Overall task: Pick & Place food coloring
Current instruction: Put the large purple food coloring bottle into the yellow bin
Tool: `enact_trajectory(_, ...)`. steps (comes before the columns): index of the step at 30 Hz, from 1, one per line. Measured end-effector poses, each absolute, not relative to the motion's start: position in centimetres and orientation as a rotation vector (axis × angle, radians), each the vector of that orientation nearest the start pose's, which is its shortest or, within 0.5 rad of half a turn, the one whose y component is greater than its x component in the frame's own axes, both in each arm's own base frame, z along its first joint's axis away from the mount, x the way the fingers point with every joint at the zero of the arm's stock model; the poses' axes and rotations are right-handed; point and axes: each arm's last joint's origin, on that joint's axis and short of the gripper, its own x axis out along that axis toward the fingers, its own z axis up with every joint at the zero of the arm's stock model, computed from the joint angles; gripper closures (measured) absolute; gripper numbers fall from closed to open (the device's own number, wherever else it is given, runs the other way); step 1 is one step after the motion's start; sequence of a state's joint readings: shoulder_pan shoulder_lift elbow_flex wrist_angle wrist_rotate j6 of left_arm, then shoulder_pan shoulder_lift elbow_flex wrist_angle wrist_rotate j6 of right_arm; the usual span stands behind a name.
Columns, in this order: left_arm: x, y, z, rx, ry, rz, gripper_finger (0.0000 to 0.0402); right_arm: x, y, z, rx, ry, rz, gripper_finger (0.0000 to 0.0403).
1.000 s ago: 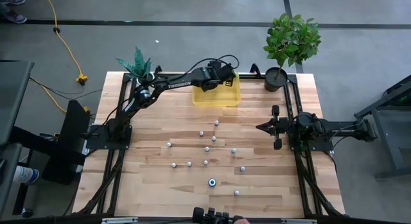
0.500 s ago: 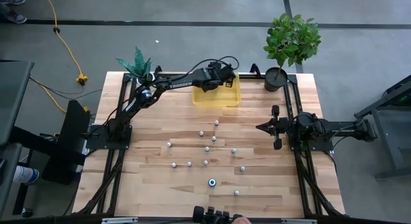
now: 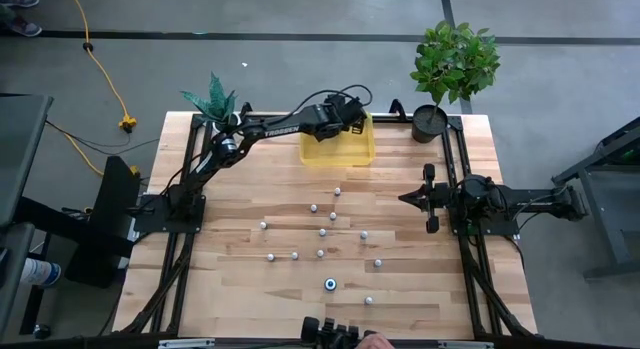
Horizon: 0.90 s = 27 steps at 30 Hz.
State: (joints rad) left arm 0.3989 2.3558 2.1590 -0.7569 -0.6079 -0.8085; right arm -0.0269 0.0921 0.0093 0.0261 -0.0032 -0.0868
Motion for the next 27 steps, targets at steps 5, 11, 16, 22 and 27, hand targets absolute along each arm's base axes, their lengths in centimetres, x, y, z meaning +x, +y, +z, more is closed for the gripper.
enact_trajectory(5,46.48,21.38,22.6,-0.587,0.563,1.248,0.0289,10.28,-0.27,16.18,-0.086,0.058,-0.021,0.0402)
enact_trajectory(11,46.46,21.37,22.59,-0.575,0.574,1.244,0.0288,10.28,-0.27,16.18,-0.086,0.058,-0.021,0.0402)
enact_trajectory(16,46.47,21.36,22.58,-0.558,0.591,1.231,0.0288,10.28,-0.27,16.18,-0.086,0.058,-0.021,0.0402)
enact_trajectory(22,46.46,21.35,22.57,-0.552,0.597,1.227,0.0281,10.28,-0.27,16.18,-0.086,0.058,-0.021,0.0402)
enact_trajectory(27,46.47,21.35,22.57,-0.552,0.596,1.228,0.0254,10.28,-0.26,16.18,-0.086,0.058,-0.021,0.0402)
